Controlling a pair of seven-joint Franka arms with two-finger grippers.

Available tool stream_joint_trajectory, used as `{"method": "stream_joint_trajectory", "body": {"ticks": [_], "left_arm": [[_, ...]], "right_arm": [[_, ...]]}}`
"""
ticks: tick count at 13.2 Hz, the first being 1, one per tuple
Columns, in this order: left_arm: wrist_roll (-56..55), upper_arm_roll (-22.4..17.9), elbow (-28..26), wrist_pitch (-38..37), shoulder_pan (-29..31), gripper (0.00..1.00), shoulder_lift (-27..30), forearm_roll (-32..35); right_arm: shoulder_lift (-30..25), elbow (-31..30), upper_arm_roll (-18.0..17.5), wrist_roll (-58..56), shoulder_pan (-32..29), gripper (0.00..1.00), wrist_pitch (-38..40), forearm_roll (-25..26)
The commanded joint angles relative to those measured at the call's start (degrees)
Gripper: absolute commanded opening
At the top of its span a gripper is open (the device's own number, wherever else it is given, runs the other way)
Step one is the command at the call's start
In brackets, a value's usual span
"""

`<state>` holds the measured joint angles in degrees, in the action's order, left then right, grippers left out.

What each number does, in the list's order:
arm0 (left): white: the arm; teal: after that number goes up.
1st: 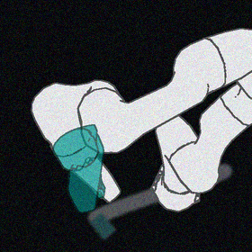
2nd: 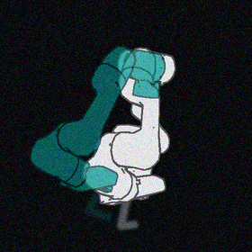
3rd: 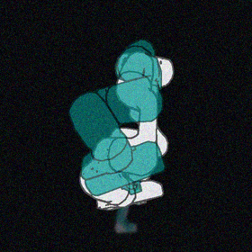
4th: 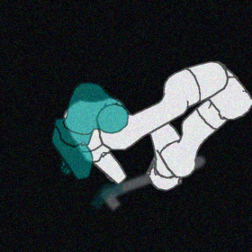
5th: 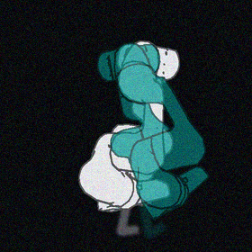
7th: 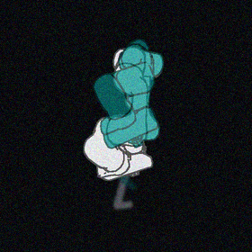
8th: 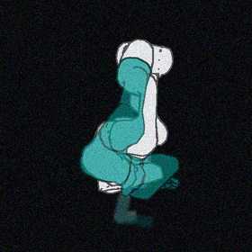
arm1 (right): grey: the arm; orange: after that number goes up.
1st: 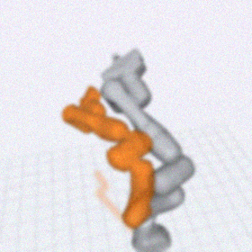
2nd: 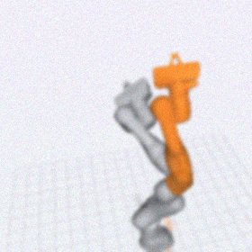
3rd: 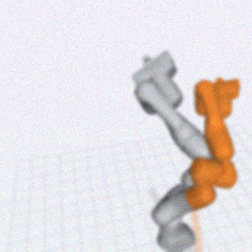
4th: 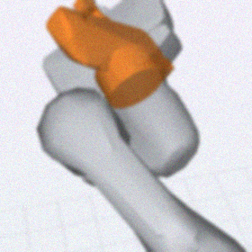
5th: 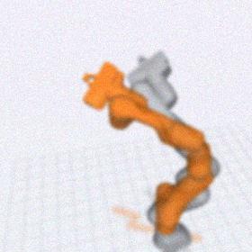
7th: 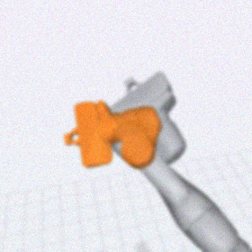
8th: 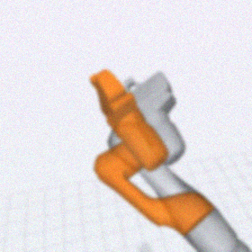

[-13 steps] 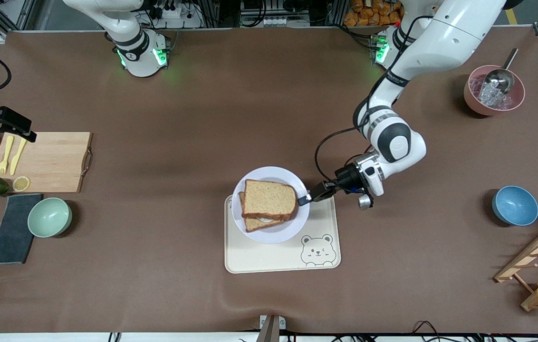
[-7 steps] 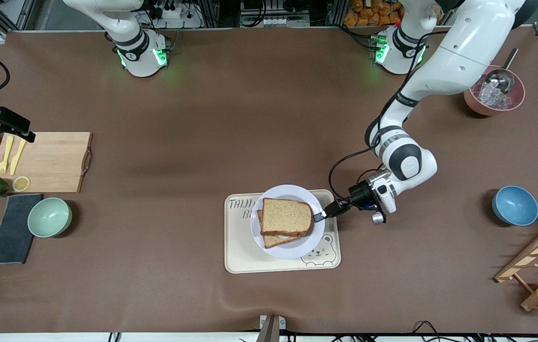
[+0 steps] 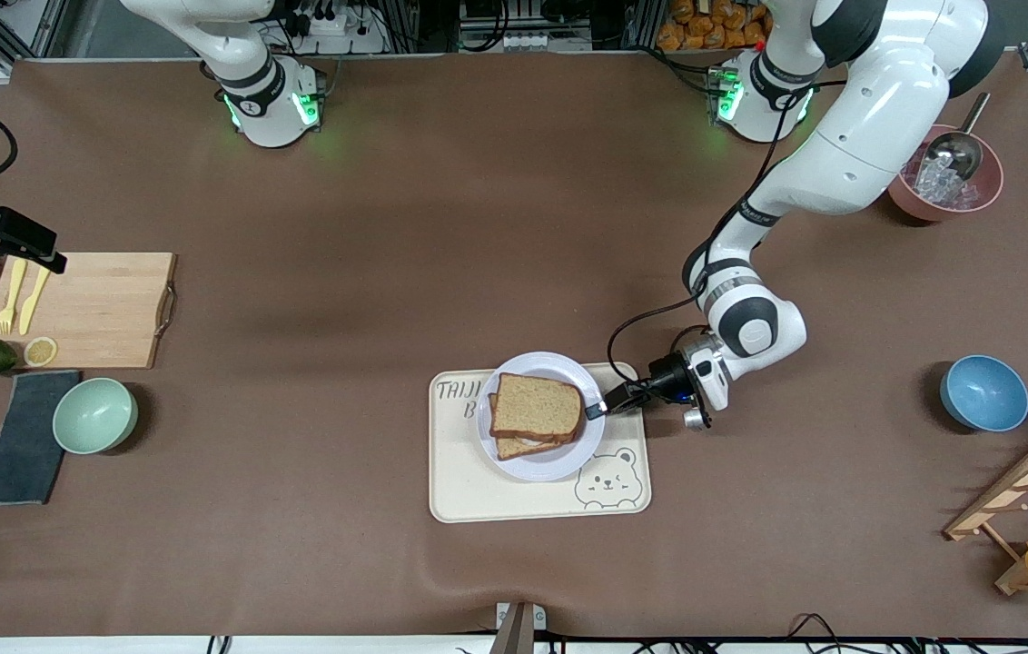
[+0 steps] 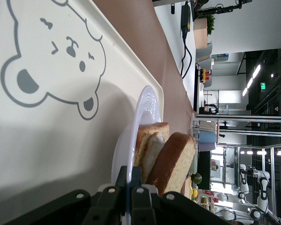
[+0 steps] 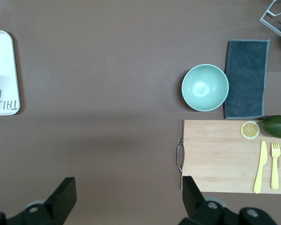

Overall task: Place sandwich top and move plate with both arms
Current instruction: 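Release the plate rim with the left gripper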

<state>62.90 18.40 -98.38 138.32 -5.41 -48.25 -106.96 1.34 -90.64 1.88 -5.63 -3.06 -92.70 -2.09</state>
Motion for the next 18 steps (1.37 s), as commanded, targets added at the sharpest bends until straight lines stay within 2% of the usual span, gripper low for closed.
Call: {"method": "stream_joint_trajectory", "body": {"ticks": [1, 3, 8, 9, 10, 11, 18], "left_arm": [[0.2, -0.3, 2.8, -0.1, 0.2, 0.00, -1.5, 1.4], [0.1, -1.4, 4.3, -0.1, 0.1, 0.00, -2.3, 2.3], [0.3, -1.4, 5.0, -0.2, 0.0, 0.00, -3.8, 2.9], [0.4, -1.4, 5.1, -0.2, 0.0, 0.23, -4.0, 3.1], [0.6, -1.4, 5.0, -0.2, 0.4, 0.96, -3.6, 4.0], [0.7, -1.4, 5.0, -0.2, 0.8, 1.00, -3.4, 6.0], [-0.4, -1.4, 5.0, 0.1, 1.3, 1.00, -1.9, 7.0]], "right_arm": [[0.3, 0.9, -0.6, 0.8, -0.5, 1.00, 0.9, 0.2], [0.3, 0.9, -0.6, 0.8, -0.4, 1.00, 1.0, 0.2], [0.4, 0.9, -0.6, 0.8, -0.5, 1.00, 1.0, 0.2], [0.4, 0.9, -0.6, 0.8, -0.6, 1.00, 0.9, 0.2], [0.4, 0.9, -0.6, 0.8, -0.6, 1.00, 0.9, 0.2], [0.4, 0.9, -0.6, 0.8, -0.5, 1.00, 0.9, 0.2], [0.4, 0.9, -0.6, 0.8, -0.5, 1.00, 1.0, 0.2]]}}
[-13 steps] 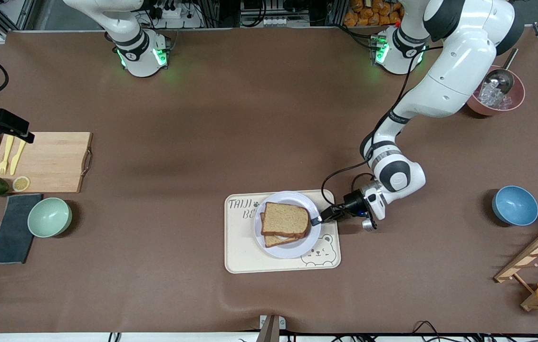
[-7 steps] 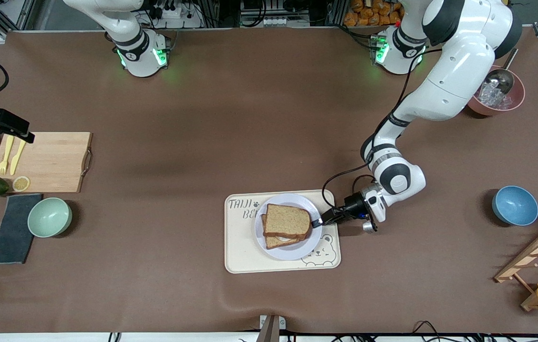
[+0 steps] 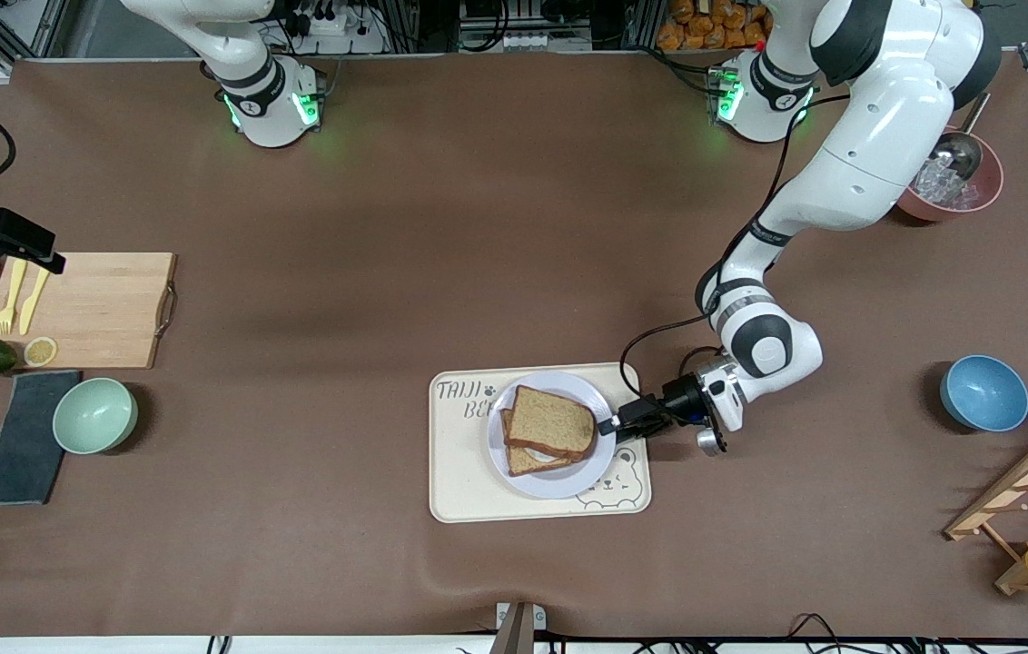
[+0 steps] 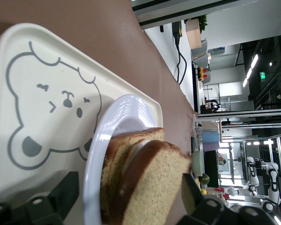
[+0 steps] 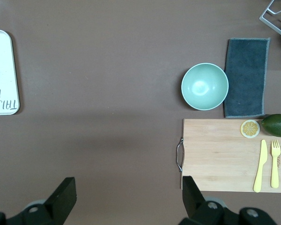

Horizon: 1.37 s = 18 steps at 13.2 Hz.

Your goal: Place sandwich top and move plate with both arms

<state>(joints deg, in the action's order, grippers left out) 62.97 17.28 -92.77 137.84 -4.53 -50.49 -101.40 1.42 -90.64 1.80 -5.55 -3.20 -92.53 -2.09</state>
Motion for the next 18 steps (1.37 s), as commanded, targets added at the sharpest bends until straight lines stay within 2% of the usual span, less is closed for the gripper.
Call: {"method": "stream_joint_trajectory", "body": {"ticks": [1, 4, 11, 13, 18], "left_arm": [[-0.7, -0.4, -0.8, 0.7, 0.5, 1.00, 0.8, 1.5], [-6.5, -1.0, -1.2, 1.4, 0.4, 1.00, 3.3, 3.7], [-27.8, -1.7, -0.6, 1.4, 0.9, 1.00, 8.6, 23.1], [-34.7, -2.1, -0.7, 0.7, 1.5, 1.00, 11.5, 30.3], [-51.9, -2.1, -0.4, -6.6, 4.5, 1.00, 18.7, 55.8]], "right_arm": [[0.3, 0.9, -0.5, 0.7, -0.6, 1.00, 0.9, 0.2], [0.5, 1.0, -0.5, 0.6, -0.8, 1.00, 0.9, 0.1], [0.7, 0.9, -0.5, 0.6, -0.8, 1.00, 0.9, 0.1], [0.7, 1.0, -0.5, 0.7, -0.7, 1.00, 0.9, 0.1], [0.7, 1.0, -0.5, 0.6, -0.7, 1.00, 0.9, 0.1]]}}
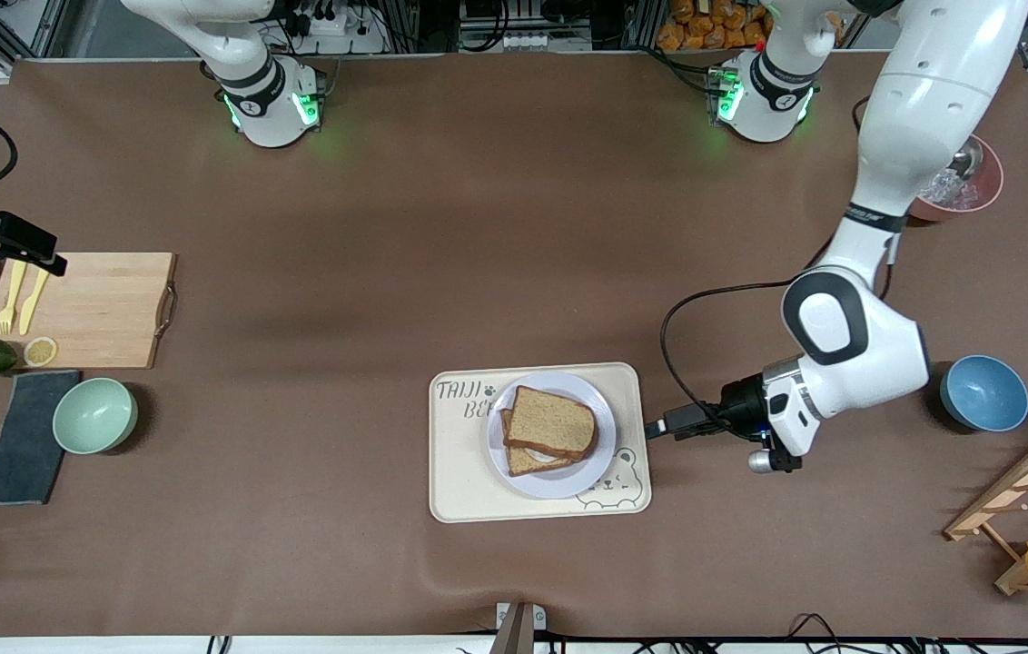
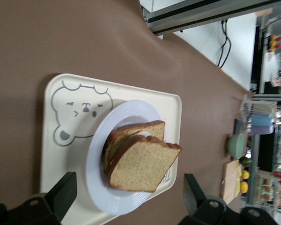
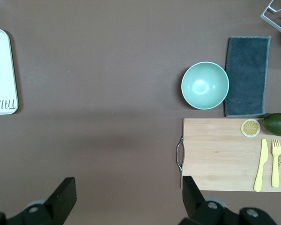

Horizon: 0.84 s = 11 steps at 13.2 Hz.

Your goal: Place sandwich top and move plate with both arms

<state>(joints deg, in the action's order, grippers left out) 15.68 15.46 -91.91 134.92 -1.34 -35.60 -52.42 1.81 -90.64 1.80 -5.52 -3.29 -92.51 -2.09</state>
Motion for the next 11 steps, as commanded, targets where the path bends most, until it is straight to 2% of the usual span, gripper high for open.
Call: {"method": "stream_joint_trajectory", "body": {"ticks": [1, 3, 6, 8, 11], "left_arm": [[-7.7, -0.3, -0.6, -6.7, 1.9, 1.00, 5.3, 11.4], [-11.7, -0.3, 2.2, -15.1, 3.5, 1.00, 7.5, 21.7], [-16.9, -0.3, 3.7, -26.6, 5.0, 1.00, 13.9, 31.0], [-17.1, -0.3, 4.4, -31.0, 7.3, 1.00, 17.2, 37.8], [-17.3, -0.3, 5.0, -35.2, 7.3, 1.00, 22.2, 44.1]], "right_arm": [[0.3, 1.0, -0.5, 0.6, -0.6, 1.00, 0.8, 0.1], [0.3, 1.1, -0.5, 0.6, -0.4, 1.00, 0.8, 0.2], [0.3, 1.0, -0.5, 0.7, -0.5, 1.00, 0.8, 0.2], [0.3, 1.2, -0.5, 0.6, -0.6, 1.00, 0.8, 0.2], [-0.2, 1.5, -0.4, 0.5, -0.6, 1.00, 0.8, 0.1]]}}
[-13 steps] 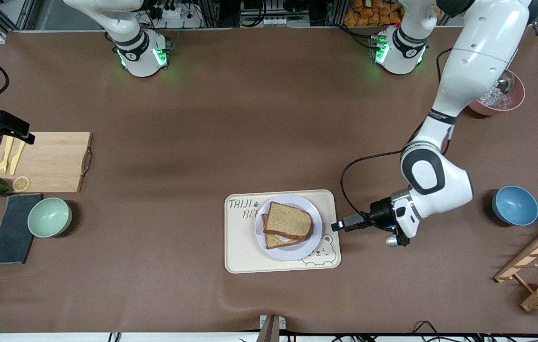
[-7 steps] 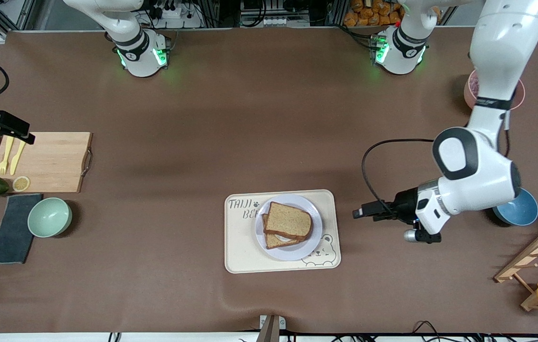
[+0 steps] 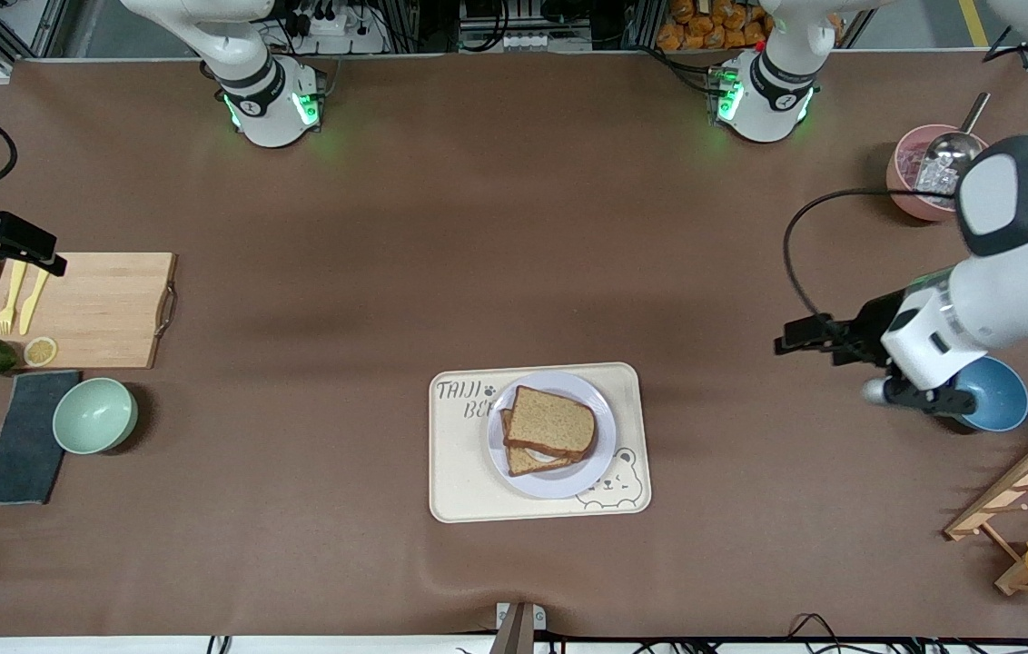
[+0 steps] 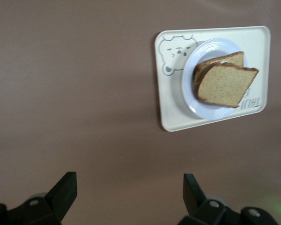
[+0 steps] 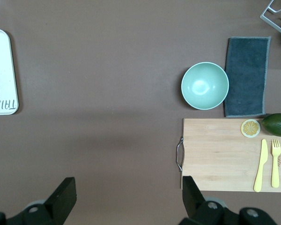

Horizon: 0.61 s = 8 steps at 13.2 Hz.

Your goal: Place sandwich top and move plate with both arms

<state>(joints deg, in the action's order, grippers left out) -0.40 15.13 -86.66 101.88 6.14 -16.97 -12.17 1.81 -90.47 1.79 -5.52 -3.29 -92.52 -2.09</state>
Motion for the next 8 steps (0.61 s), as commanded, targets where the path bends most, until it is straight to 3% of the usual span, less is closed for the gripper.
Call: {"method": "stream_joint_trajectory", "body": {"ticks": [1, 8], "left_arm": [[-1.3, -0.1, -0.3, -2.6, -0.1, 1.00, 4.9, 4.5], [-8.1, 0.1, 3.3, -10.6, -0.3, 1.00, 9.0, 12.3]], "right_arm": [[-0.2, 1.3, -0.3, 0.3, -1.0, 1.00, 0.9, 0.1], [0.2, 3.1, -0.6, 0.4, -2.4, 1.00, 2.5, 0.2]]}}
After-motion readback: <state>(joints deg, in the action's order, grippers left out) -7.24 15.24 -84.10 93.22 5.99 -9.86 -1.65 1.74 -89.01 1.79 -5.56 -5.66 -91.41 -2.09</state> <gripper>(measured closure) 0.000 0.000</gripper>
